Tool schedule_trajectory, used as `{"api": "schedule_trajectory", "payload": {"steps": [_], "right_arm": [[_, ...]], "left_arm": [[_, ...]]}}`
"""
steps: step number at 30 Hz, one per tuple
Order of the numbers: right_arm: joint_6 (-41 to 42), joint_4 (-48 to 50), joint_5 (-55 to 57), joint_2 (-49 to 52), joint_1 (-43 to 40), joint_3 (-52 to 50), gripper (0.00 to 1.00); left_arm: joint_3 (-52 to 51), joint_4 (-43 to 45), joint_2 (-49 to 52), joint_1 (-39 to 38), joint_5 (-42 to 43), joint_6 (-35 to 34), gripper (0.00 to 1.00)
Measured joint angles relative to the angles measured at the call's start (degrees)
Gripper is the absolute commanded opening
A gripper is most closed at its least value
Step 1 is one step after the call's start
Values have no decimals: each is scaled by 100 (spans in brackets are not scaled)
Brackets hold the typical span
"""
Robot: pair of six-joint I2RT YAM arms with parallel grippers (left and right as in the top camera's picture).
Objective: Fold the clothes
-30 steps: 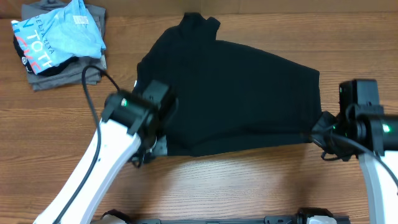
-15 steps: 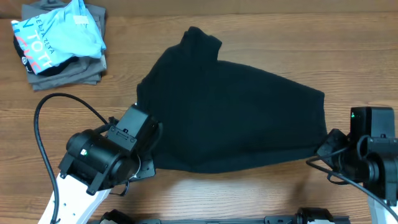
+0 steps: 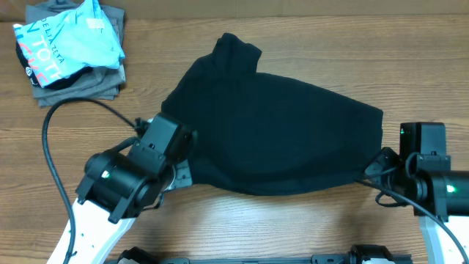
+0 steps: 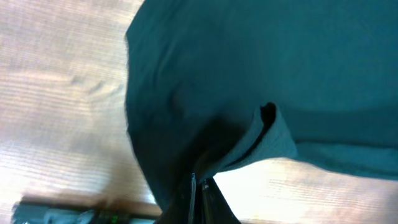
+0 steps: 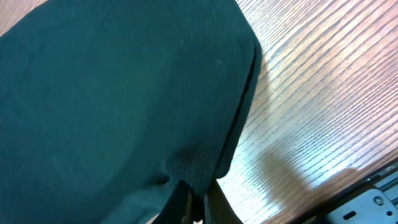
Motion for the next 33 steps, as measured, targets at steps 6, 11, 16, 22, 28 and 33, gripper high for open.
{"api": "schedule_trajectory", "payload": {"steps": [6,11,16,22,28,33], "right_arm": [[363,-46,216,120,0,-17,4],[734,-350,581,120,0,-20,4],[927,-195,713,120,0,-20,6],[988,109,728,162,-197,-20,6],[999,177,717,435,-610,-20,4],[1001,424,669,485,-745,-295,7]], "left_arm": [[0,339,522,0,-83,284,4],[0,424,1132,0,-181,337,4],[0,555,1633,0,-369,339,4],[0,723,1727,0,-695,306,4],[0,960,1727,2,-796,302,4],[-2,1279,1727,2,-817,291,4]]}}
